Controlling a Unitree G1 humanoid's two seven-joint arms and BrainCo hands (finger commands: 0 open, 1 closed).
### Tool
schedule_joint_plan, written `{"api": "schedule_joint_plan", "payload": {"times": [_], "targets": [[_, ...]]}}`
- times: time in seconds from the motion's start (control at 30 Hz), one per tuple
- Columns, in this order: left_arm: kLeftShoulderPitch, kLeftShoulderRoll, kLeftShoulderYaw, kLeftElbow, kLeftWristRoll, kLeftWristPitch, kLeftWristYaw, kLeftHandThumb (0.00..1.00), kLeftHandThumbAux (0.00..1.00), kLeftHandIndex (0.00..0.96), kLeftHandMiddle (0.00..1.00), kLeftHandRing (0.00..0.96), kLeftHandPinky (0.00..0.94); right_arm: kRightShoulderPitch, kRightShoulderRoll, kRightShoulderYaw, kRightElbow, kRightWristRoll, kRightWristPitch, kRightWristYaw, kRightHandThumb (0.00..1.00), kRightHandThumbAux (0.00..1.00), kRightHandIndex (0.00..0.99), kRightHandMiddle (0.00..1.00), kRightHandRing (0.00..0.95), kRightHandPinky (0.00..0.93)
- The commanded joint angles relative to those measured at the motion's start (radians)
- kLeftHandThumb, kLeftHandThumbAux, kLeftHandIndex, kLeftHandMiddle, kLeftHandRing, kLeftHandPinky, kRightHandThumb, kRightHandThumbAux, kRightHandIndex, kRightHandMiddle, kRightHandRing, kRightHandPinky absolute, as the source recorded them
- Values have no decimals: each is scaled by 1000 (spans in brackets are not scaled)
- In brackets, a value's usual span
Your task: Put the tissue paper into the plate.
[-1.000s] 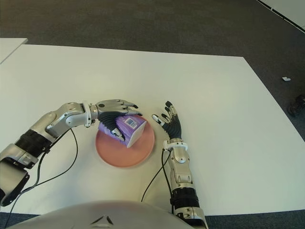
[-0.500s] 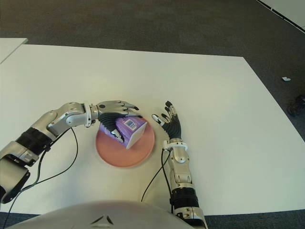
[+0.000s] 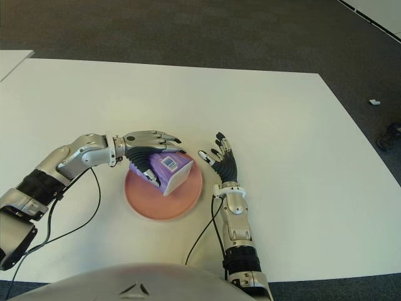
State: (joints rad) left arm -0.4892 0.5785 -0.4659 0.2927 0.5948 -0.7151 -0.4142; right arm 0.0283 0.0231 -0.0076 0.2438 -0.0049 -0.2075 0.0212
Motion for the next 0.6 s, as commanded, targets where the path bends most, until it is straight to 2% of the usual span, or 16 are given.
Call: {"api": "schedule_joint_plan", "payload": {"times": [0.03, 0.3, 0.6], "targets": [[22, 2, 19, -18, -16, 18, -3, 0, 405, 0, 0, 0, 0, 39, 5, 3, 54, 11, 47, 7, 33, 717, 0, 3, 12, 55], [24, -3, 27, -32, -29, 25, -13, 0, 412, 0, 0, 0, 0, 38, 1, 0, 54, 12, 45, 12, 34, 718, 0, 1, 8, 53], [-20, 6, -11, 13, -37, -15, -84, 0, 364, 0, 0, 0, 0, 37, -5, -5, 50, 19, 49, 23, 33, 717, 0, 7, 17, 75]]}}
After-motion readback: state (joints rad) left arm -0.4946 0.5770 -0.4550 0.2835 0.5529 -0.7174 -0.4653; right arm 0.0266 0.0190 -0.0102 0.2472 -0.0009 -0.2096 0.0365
